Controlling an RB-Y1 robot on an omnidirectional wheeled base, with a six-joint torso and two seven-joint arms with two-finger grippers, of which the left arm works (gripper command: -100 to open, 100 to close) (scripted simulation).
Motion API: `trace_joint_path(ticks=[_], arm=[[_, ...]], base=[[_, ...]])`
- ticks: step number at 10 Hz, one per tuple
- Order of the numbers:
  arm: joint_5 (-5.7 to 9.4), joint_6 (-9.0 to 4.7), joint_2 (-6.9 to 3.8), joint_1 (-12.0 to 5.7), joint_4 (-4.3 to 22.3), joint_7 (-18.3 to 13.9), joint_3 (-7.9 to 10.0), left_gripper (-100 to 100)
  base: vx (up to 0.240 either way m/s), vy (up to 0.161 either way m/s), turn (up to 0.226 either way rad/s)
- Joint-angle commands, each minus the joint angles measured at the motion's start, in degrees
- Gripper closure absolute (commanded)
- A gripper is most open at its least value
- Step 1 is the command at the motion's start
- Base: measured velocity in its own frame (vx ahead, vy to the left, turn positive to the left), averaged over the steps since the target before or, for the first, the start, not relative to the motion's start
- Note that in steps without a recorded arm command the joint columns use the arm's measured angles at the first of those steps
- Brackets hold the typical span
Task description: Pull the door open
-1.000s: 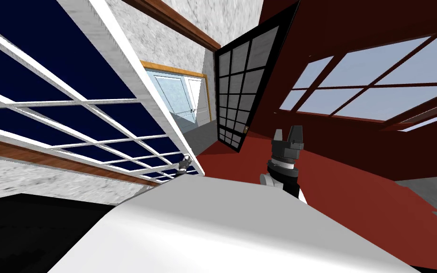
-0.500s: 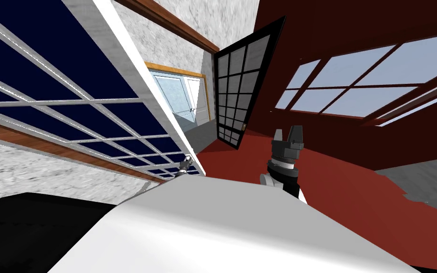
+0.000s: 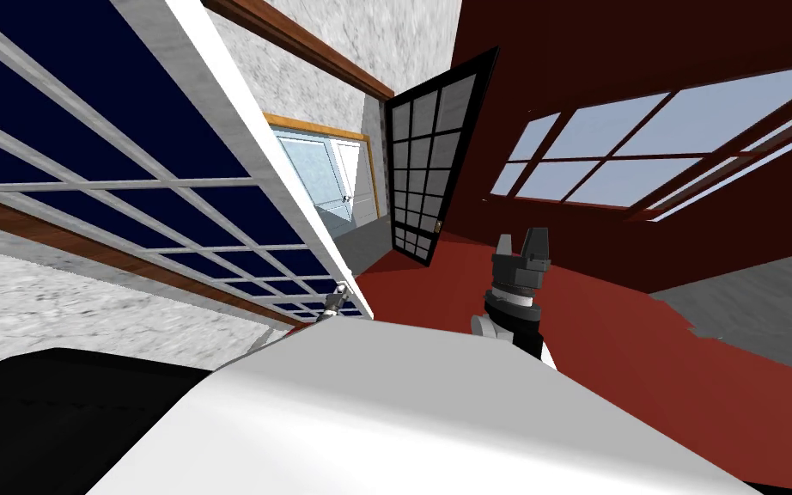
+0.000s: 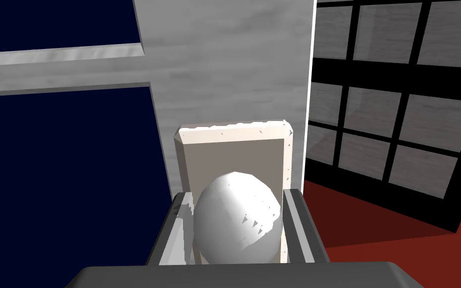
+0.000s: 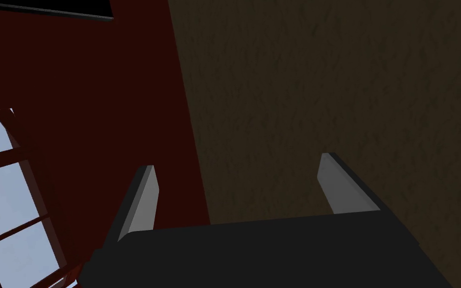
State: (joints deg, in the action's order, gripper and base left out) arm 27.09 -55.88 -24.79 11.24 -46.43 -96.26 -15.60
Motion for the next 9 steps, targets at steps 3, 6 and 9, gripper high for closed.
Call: trace_joint_path(ticks=[3, 6, 9], arm=[[-1.09, -2.85, -1.87, 1.71, 0.2, -2.3, -1.98, 100], [-1.76, -4.61, -3.02, 2.66, 0.5, -3.7, -3.18, 100], [-2.21, -5.55, -3.36, 2.89, 1.0, -4.4, -3.87, 100]], base=[[-0.182, 0.039, -0.115], [-0.183, 0.032, -0.084], [-0.149, 0.028, -0.078]])
